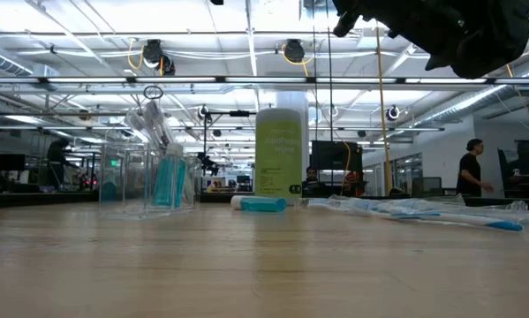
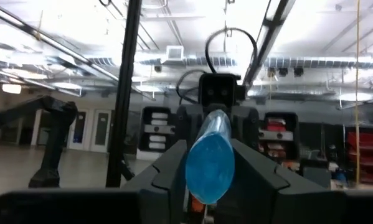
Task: Pick & Place toothbrushing station
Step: Put the bottom blue mouthwash into the transparent organizer
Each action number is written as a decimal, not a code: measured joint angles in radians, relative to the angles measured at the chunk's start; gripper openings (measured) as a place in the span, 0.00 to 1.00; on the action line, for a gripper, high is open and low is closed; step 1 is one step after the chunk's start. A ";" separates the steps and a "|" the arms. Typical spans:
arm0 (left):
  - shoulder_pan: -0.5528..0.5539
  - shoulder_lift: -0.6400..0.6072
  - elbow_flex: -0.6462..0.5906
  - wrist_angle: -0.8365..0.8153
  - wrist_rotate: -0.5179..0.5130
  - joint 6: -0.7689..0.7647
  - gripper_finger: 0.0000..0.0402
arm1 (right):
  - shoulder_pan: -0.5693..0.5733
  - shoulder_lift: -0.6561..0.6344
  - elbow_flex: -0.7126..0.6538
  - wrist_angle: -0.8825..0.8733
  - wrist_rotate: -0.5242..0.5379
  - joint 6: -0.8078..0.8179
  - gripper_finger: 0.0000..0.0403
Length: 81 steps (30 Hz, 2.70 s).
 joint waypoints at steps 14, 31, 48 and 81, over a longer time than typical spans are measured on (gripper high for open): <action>-0.101 -0.307 -0.001 -0.762 -0.270 -0.306 0.24 | -0.011 -0.110 -0.160 -0.287 0.026 0.100 0.41; -0.028 -0.293 0.000 -1.353 -0.141 -0.721 0.24 | -0.033 -0.221 -0.277 -0.291 0.056 0.134 0.42; 0.097 -0.151 0.000 -1.352 -0.051 -0.512 0.24 | -0.033 -0.220 -0.276 -0.315 0.058 0.133 0.42; 0.113 0.058 0.001 -1.260 -0.028 -0.519 0.43 | -0.034 -0.220 -0.275 -0.343 0.058 0.118 0.42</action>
